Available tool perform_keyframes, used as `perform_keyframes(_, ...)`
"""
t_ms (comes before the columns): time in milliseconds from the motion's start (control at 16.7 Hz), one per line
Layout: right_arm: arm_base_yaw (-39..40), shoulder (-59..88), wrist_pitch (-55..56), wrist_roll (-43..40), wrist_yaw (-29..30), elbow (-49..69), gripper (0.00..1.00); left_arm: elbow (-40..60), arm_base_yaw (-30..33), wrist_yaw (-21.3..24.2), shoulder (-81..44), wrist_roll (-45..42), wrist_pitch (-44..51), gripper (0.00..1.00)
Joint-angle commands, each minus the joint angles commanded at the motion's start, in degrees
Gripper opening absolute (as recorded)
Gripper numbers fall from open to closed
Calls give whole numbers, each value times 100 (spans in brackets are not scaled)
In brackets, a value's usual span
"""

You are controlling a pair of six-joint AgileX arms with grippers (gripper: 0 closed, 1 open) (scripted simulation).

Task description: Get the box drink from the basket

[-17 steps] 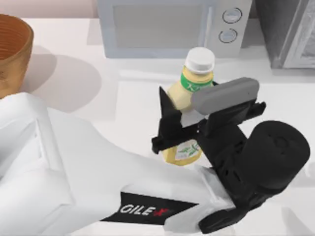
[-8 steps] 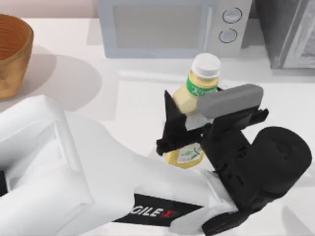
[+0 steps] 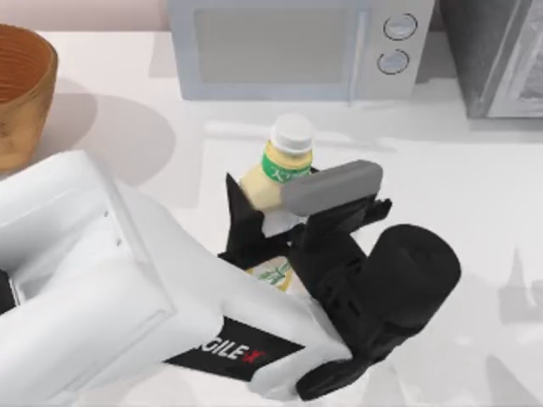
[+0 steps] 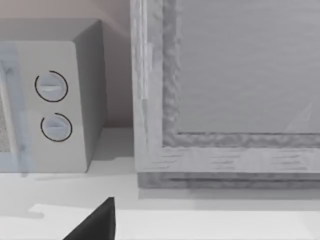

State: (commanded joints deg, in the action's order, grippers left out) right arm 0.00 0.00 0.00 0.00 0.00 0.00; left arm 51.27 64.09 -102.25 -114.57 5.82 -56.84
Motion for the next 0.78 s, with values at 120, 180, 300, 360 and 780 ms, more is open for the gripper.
perform_keyframes(120,0,0,0,0,0,0,100,-144,-55,-93,22,25,-152,0)
perform_keyframes(180,0,0,0,0,0,0,100,-146,-56,-95,22,25,-154,0)
perform_keyframes(300,0,0,0,0,0,0,100,-146,-56,-95,22,25,-154,0)
perform_keyframes(360,0,0,0,0,0,0,100,-146,-56,-95,22,25,-154,8)
perform_keyframes(780,0,0,0,0,0,0,100,-146,-56,-95,22,25,-154,60)
